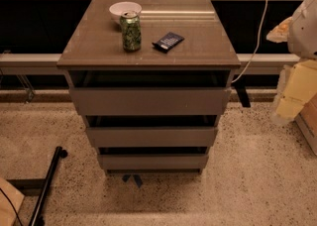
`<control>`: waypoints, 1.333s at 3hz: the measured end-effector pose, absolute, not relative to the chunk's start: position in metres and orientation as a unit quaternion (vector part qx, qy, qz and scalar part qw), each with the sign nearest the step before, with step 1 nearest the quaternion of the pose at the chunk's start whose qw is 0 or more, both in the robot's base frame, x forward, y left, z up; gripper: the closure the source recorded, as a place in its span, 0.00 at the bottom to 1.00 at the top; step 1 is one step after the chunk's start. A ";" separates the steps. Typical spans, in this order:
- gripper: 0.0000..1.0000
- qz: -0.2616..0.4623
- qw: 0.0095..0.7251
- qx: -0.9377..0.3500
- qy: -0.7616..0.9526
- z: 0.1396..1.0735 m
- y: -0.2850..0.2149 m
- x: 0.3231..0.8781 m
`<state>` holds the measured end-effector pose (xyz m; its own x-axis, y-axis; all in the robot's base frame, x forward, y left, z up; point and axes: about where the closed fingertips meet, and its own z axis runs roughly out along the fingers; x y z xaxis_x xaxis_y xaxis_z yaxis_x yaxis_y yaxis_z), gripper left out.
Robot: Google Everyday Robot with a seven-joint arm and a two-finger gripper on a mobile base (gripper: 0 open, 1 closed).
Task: Open top drawer
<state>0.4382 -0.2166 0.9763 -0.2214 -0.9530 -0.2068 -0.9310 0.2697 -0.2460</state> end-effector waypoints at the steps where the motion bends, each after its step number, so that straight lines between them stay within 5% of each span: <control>1: 0.00 -0.035 0.159 -0.603 0.781 0.976 -0.217 0.438; 4: 0.00 0.018 0.216 -0.544 0.810 0.907 -0.224 0.474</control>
Offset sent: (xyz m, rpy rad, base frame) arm -0.0045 -0.0074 -0.0073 -0.0780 -0.0002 -0.0405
